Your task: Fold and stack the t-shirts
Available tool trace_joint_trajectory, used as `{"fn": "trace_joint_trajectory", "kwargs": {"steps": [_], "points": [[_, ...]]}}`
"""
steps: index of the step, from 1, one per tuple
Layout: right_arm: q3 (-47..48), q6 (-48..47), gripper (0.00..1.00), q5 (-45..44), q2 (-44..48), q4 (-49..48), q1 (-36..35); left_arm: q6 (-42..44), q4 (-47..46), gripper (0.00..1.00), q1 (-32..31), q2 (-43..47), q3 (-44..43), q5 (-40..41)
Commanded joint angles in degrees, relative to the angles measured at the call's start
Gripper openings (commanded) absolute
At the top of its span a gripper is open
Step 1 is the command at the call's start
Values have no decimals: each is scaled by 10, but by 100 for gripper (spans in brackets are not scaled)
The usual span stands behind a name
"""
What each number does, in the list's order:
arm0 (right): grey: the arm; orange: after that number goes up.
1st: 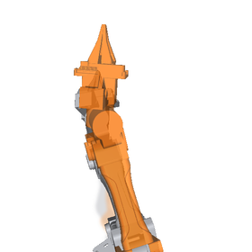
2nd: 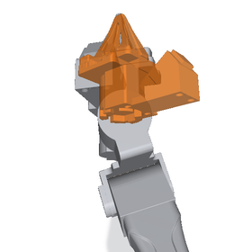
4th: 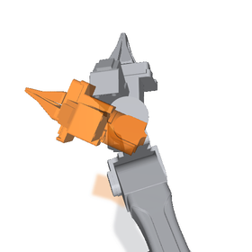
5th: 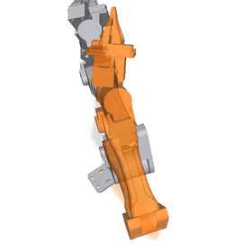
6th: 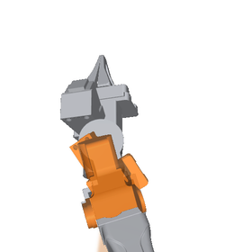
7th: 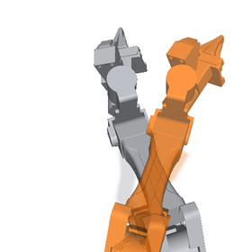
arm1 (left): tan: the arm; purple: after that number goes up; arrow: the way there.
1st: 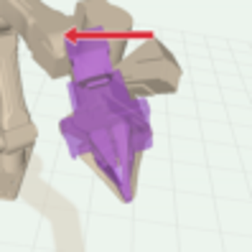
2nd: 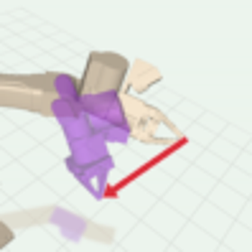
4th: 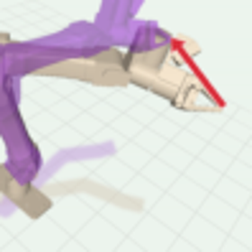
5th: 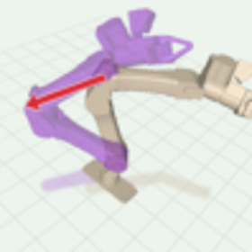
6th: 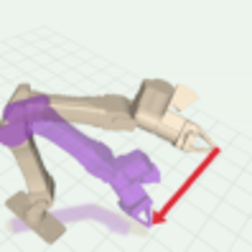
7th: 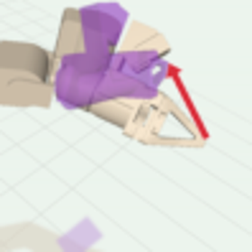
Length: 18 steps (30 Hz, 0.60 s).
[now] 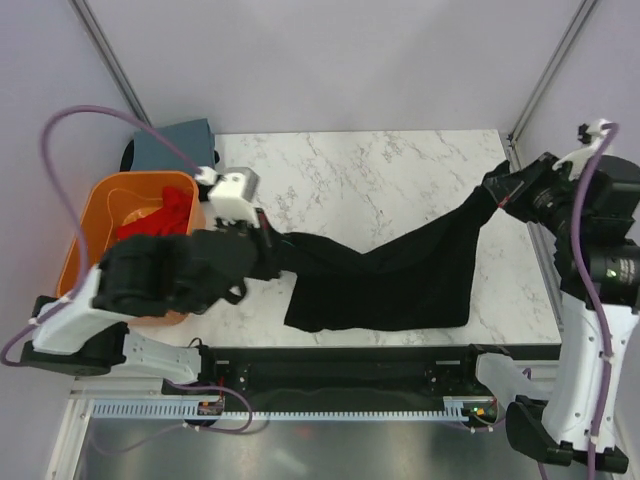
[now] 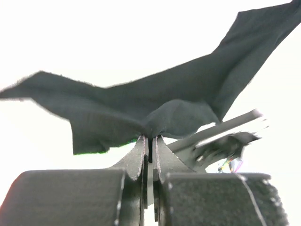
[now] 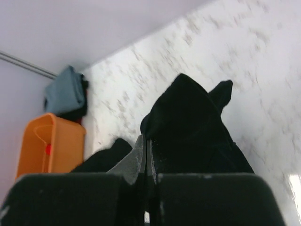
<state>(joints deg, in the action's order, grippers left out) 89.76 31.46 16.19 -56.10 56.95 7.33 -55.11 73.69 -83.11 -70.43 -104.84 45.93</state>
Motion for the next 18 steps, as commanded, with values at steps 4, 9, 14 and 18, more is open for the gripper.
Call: {"fn": "trace_joint_trajectory", "kwargs": {"steps": [4,9,14,18], "points": [[227,-25,0,-15,23,3,0,295,-156,2,-3,109,-63,-29],[284,-33,0,-86,84,-33,-6,442,-312,2,-3,196,-2,-141],[294,-53,0,-144,163,-96,-8,497,-483,2,-2,302,101,-277],[313,-83,0,-240,199,-115,-18,520,-529,2,-3,370,143,-307]]}}
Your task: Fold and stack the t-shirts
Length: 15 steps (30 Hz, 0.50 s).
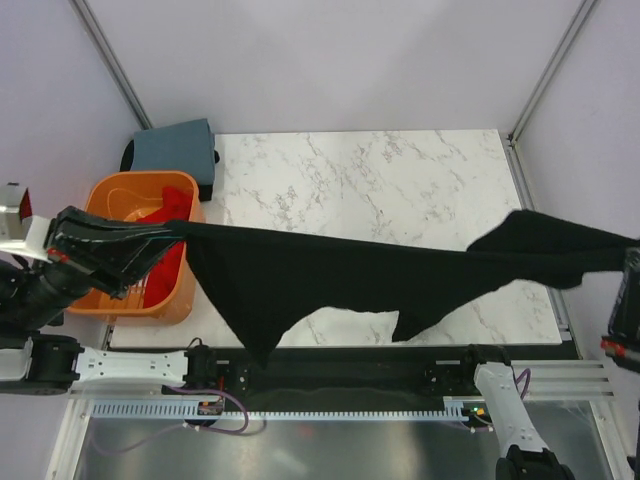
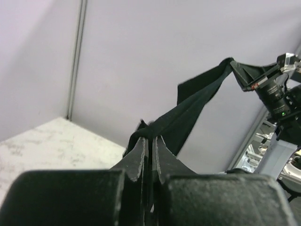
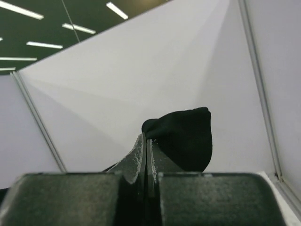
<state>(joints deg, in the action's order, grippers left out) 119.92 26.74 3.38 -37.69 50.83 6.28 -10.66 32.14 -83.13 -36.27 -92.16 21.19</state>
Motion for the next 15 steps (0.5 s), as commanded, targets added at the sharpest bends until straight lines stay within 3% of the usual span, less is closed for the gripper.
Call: {"fn": "trace_joint_trajectory", "kwargs": {"steps": [1,5,8,10,12,13,15], "points": [[15,-42,0,-123,17,-57,-14,81,-114,2,-2,34,20,-60],[27,-75,0,-117,3,-77,-20,127,-118,2,-1,29,45,-22],[21,-84,0,-66,-33,-106,-19,190,-168,2,-1,-7,85,66],[6,-95,1,-48,-68,-129,-11,261,-216,2,-1,-45,101,197],[1,-95,2,-36,-122,-146,-5,389,-291,2,-1,-115,128,313],[-4,-91,3,-13,-143,-149,7,444,-432,2,2,-139,171,331],[-27,-66,3,17,-214,-160,28,488,-480,2,51,-198,186,317]]}}
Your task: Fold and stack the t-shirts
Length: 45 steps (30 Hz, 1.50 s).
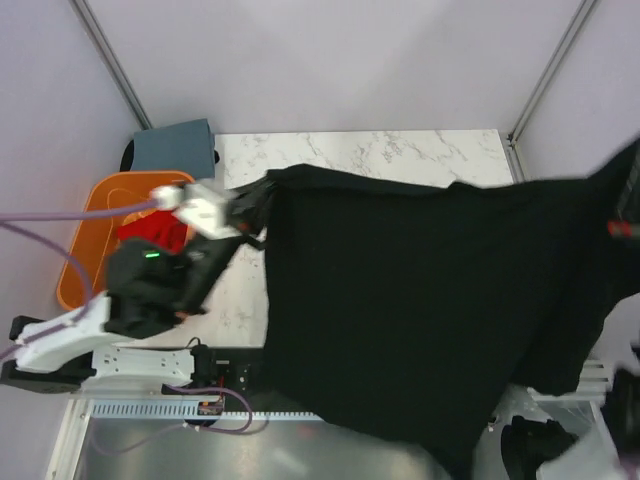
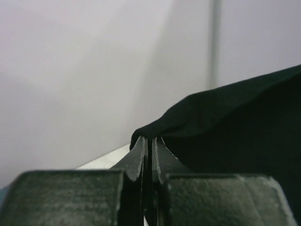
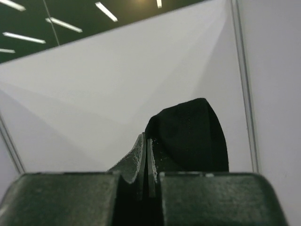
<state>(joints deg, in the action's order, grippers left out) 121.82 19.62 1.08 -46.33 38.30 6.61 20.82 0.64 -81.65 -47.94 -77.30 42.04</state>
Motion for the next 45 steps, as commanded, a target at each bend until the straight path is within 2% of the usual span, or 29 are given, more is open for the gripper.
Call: {"fn": "trace_joint_trajectory", "kwargs": {"steps": [1,2,4,5,6,7,8,10,11,12,13,14,15,16,17,18,21,27,32,33,37,39,40,45], "points": [[-54,15,4,54,-152,-38,25,135,-86,2,108,-102,9,89],[-47,19,4,72,-209,-23,25,47,-33,2,151,-142,-9,37],[-42,21,3,70,-269,4,19,-11,5,2,234,-179,-26,0],[-34,11,1,33,-333,27,9,-39,39,2,316,-201,-31,-23],[-40,0,1,-7,-362,25,-15,-101,58,2,358,-247,-37,-80],[-47,-17,1,-40,-392,14,-58,-129,72,2,396,-277,-46,-102],[-49,-20,3,-53,-460,-2,-63,-153,85,2,460,-303,-50,-121],[3,-27,24,-49,-552,9,-102,-205,115,2,535,-401,-84,-146],[40,-32,41,-63,-651,59,-110,-244,151,2,557,-433,-99,-155],[118,-34,59,-83,-697,88,-117,-257,173,2,576,-474,-117,-181],[152,-31,78,-98,-736,116,-125,-270,197,13,594,-544,-172,-200],[173,-27,83,-108,-782,154,-126,-278,231,28,623,-584,-205,-235],[163,-20,87,-114,-783,157,-127,-296,304,51,634,-618,-243,-305],[133,-17,88,-121,-775,149,-128,-305,342,72,642,-646,-310,-321],[89,-14,91,-128,-733,99,-129,-309,358,76,645,-680,-324,-325],[-4,-10,98,-131,-708,69,-129,-313,361,79,643,-679,-320,-332],[-130,-3,98,-138,-624,-1,-129,-338,342,82,642,-635,-261,-345],[-308,25,98,-86,-526,-27,-129,-390,328,81,628,-511,-98,-346],[-416,39,98,-69,-511,-56,-130,-438,295,80,626,-429,34,-367],[-421,38,98,-60,-517,-59,-129,-444,285,79,626,-396,83,-387],[-411,32,98,-50,-567,-77,-129,-470,263,76,609,-310,187,-433],[-370,28,94,-36,-593,-78,-129,-462,267,75,599,-270,235,-458],[-354,26,93,-35,-623,-75,-129,-460,270,75,594,-224,248,-466],[-227,17,87,-59,-715,-57,-130,-437,327,75,593,-107,296,-478]]}}
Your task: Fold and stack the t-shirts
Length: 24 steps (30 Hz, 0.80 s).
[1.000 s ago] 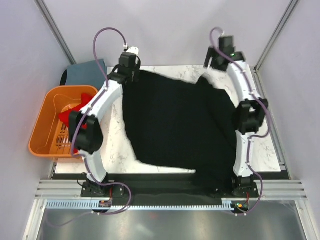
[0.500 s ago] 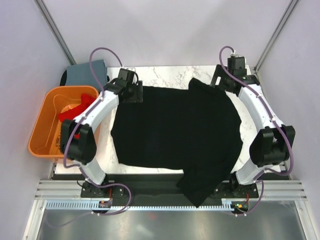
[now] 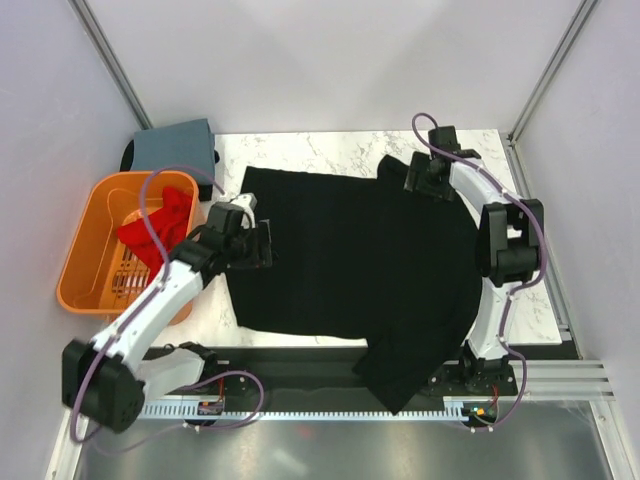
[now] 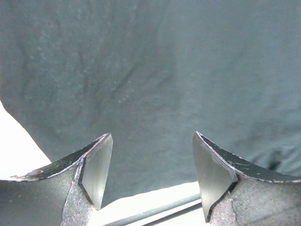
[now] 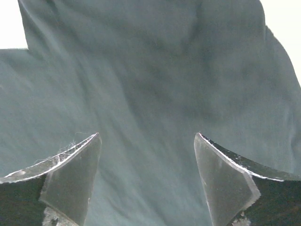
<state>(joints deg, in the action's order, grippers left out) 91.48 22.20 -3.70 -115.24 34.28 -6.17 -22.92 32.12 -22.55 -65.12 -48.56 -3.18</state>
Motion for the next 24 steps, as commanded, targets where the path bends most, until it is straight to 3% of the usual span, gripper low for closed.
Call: {"fn": "trace_joint_trajectory", "kwargs": {"steps": [1,5,7,22,24], "points": [[97,-10,86,-24,-63,-1,-2,10,15,75,2,81,15,-19],[208,-14,83,-49,-141,35,-2,13,8,75,0,167,58,47],[229,-15,82,-54,-169,43,-2,11,-5,76,1,182,59,42],[327,-44,76,-110,-253,46,-2,28,4,74,0,156,51,22],[332,-44,72,-110,-258,45,-2,27,4,74,1,156,50,20]]}}
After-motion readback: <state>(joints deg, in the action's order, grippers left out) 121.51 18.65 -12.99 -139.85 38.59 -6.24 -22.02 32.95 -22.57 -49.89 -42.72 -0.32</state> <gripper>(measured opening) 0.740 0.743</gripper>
